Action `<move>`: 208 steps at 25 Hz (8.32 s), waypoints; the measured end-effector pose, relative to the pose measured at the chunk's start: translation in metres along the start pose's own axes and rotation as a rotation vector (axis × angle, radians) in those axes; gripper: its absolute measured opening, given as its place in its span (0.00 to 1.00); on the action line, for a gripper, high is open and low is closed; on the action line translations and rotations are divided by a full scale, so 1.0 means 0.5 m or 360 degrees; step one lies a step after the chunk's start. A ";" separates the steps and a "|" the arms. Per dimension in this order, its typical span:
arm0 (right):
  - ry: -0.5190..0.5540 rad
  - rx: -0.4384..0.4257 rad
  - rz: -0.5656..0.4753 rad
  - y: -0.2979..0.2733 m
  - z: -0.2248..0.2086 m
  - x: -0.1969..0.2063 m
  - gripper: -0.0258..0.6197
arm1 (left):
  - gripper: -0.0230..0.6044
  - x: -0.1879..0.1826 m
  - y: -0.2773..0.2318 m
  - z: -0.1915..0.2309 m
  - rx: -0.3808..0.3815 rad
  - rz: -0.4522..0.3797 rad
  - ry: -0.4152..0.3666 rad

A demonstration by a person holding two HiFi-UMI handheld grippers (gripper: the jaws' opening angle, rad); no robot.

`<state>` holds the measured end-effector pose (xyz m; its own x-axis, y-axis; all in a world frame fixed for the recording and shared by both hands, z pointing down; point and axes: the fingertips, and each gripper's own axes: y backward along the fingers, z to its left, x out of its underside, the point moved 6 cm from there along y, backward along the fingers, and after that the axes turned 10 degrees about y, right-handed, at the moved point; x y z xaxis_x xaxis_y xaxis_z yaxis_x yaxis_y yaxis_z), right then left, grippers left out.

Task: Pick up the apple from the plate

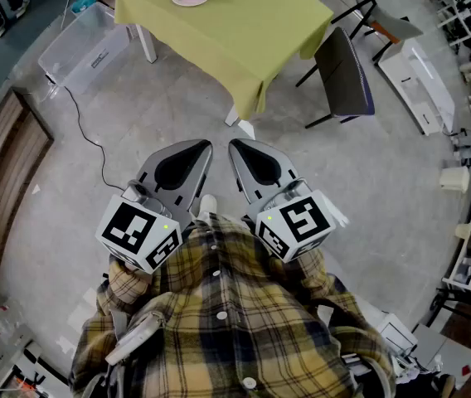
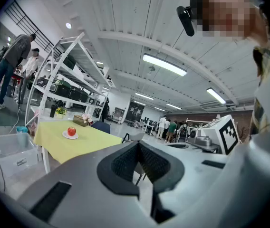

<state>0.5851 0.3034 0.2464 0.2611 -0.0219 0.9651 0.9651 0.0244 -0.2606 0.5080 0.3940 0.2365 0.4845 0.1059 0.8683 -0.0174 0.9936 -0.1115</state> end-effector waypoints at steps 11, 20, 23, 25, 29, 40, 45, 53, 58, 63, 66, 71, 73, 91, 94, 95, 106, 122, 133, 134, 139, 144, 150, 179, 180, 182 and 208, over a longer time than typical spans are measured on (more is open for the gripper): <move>-0.0006 -0.0024 -0.0030 0.022 -0.010 0.013 0.04 | 0.05 0.021 0.004 -0.016 -0.0061 -0.0008 -0.0016; -0.0019 -0.0068 -0.0018 -0.021 -0.010 0.009 0.04 | 0.05 0.010 0.011 0.025 -0.0112 -0.0013 0.0015; -0.0015 -0.0070 -0.0015 -0.060 -0.011 0.002 0.04 | 0.05 -0.006 0.008 0.060 -0.0112 -0.0022 0.0019; -0.0011 -0.0072 -0.0016 -0.092 -0.018 -0.007 0.04 | 0.05 -0.024 0.000 0.089 -0.0111 -0.0028 0.0017; 0.0002 -0.0073 -0.0018 -0.164 -0.027 -0.027 0.04 | 0.05 -0.060 -0.011 0.153 -0.0106 -0.0023 0.0014; 0.0009 -0.0034 -0.0025 -0.384 -0.043 -0.107 0.04 | 0.05 -0.192 -0.028 0.346 -0.0052 -0.0004 -0.0012; 0.0000 0.0016 -0.0028 -0.460 -0.036 -0.126 0.04 | 0.05 -0.227 -0.016 0.422 -0.0037 0.0022 -0.0012; -0.0021 0.0055 0.0028 -0.538 -0.021 -0.133 0.04 | 0.05 -0.242 -0.004 0.501 -0.0042 0.0071 0.0015; -0.0048 0.0038 0.0072 -0.576 -0.038 -0.123 0.04 | 0.05 -0.242 -0.024 0.535 -0.0054 0.0098 0.0039; -0.0079 0.0009 0.0092 -0.623 -0.082 -0.110 0.04 | 0.05 -0.253 -0.065 0.580 -0.0087 0.0099 0.0057; -0.0082 -0.0004 0.0092 -0.660 -0.122 -0.117 0.04 | 0.05 -0.272 -0.101 0.609 -0.0102 0.0098 0.0061; -0.0051 -0.0016 0.0077 -0.728 -0.201 -0.142 0.04 | 0.05 -0.326 -0.183 0.664 -0.0111 0.0066 0.0025; -0.0041 -0.0022 0.0067 -0.748 -0.236 -0.154 0.04 | 0.05 -0.347 -0.219 0.677 -0.0109 0.0057 0.0016; -0.0020 0.0001 0.0021 -0.820 -0.507 -0.184 0.04 | 0.05 -0.436 -0.476 0.726 -0.0101 0.0007 -0.0038; -0.0047 -0.0003 0.0032 -0.822 -0.527 -0.175 0.04 | 0.05 -0.439 -0.496 0.728 -0.0109 0.0016 -0.0042; -0.0051 -0.0002 0.0036 -0.825 -0.532 -0.174 0.04 | 0.05 -0.441 -0.501 0.730 -0.0109 0.0018 -0.0043; -0.0081 0.0116 0.0058 -0.942 -0.596 -0.189 0.04 | 0.05 -0.502 -0.593 0.851 0.0017 0.0088 -0.0038; -0.0273 0.0643 0.0113 -1.193 -0.709 -0.243 0.04 | 0.05 -0.671 -0.785 1.118 0.0491 0.0406 -0.0139; -0.0438 0.1153 0.0174 -1.194 -0.713 -0.223 0.04 | 0.05 -0.662 -0.854 1.164 0.0887 0.0676 -0.0207; -0.0451 0.1184 0.0183 -1.189 -0.710 -0.219 0.04 | 0.05 -0.656 -0.857 1.162 0.0909 0.0698 -0.0206; -0.0511 0.1241 0.0227 -1.160 -0.696 -0.197 0.04 | 0.05 -0.620 -0.867 1.139 0.0982 0.0788 -0.0209; -0.0545 0.1242 0.0254 -1.155 -0.709 -0.175 0.04 | 0.05 -0.592 -0.884 1.140 0.0964 0.0811 -0.0217; -0.0568 0.1196 0.0273 -1.154 -0.718 -0.139 0.04 | 0.05 -0.552 -0.896 1.151 0.0903 0.0820 -0.0237; -0.0686 0.1122 0.0292 -1.118 -0.745 -0.041 0.04 | 0.34 -0.425 -0.904 1.144 0.0858 0.0936 -0.0262; -0.0687 0.1120 0.0293 -1.119 -0.745 -0.040 0.04 | 0.36 -0.424 -0.904 1.142 0.0867 0.0939 -0.0258; -0.0689 0.1118 0.0295 -1.119 -0.744 -0.040 0.04 | 0.41 -0.422 -0.904 1.140 0.0875 0.0948 -0.0249; -0.0805 0.1156 0.0379 -1.103 -0.741 0.034 0.04 | 0.61 -0.295 -0.938 1.186 0.0781 0.1161 -0.0353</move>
<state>0.0638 -0.0810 0.3963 0.2478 0.5002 0.8297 0.5938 0.5982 -0.5381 -0.0740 -0.0646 0.4473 0.0285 0.6702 0.7416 -0.6495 0.5764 -0.4960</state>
